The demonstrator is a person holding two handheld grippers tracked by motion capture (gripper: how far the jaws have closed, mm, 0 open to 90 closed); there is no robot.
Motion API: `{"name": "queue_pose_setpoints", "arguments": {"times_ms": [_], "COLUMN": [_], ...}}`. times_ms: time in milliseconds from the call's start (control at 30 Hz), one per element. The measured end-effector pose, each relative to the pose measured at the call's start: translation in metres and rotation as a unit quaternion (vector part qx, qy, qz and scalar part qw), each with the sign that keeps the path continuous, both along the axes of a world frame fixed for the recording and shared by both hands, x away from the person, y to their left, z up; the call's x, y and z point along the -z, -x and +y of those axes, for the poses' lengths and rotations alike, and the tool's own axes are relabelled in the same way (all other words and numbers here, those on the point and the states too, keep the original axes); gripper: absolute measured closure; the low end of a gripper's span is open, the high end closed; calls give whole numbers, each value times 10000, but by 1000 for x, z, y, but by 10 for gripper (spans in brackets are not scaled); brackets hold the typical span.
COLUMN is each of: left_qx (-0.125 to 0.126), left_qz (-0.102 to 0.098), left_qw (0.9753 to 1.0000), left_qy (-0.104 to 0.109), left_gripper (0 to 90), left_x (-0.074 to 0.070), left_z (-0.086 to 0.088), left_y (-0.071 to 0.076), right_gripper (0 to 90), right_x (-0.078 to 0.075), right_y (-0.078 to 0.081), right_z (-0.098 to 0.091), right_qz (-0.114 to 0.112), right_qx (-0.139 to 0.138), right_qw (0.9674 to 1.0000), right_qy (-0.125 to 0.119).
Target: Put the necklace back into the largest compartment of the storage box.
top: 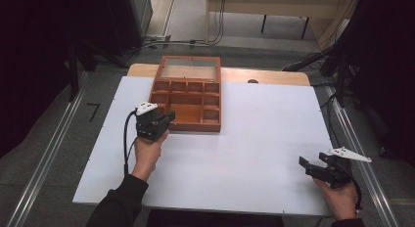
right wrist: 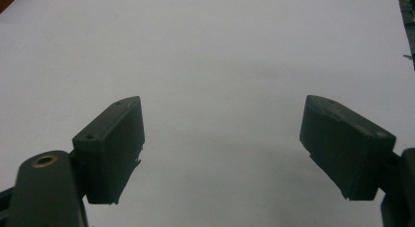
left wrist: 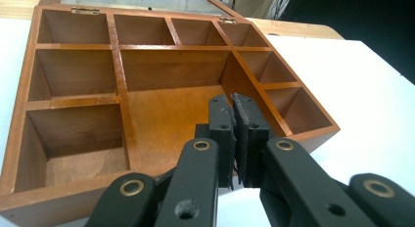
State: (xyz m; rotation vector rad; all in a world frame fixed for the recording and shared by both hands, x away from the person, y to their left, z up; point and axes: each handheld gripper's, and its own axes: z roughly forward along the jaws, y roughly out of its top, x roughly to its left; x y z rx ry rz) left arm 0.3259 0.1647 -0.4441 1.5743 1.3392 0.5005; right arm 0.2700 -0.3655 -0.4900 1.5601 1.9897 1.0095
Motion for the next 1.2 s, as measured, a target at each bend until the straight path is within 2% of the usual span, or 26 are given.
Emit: {"name": "queue_pose_setpoints", "arguments": {"times_ms": [800, 1200], "left_qx": [-88, -135], "left_qz": [27, 135], "left_qw": [10000, 9998], "left_qy": [24, -51], "left_gripper": [877, 877], "left_x": [-1, 6], "left_z": [-10, -18], "left_y": [-31, -48], "right_gripper": [150, 150], "right_x": [0, 0], "right_y": [0, 0], "right_z": [0, -1], "right_qz": [2, -4], "right_qx": [9, -14], "right_qw": [10000, 10000], "right_qy": [-28, -27]}}
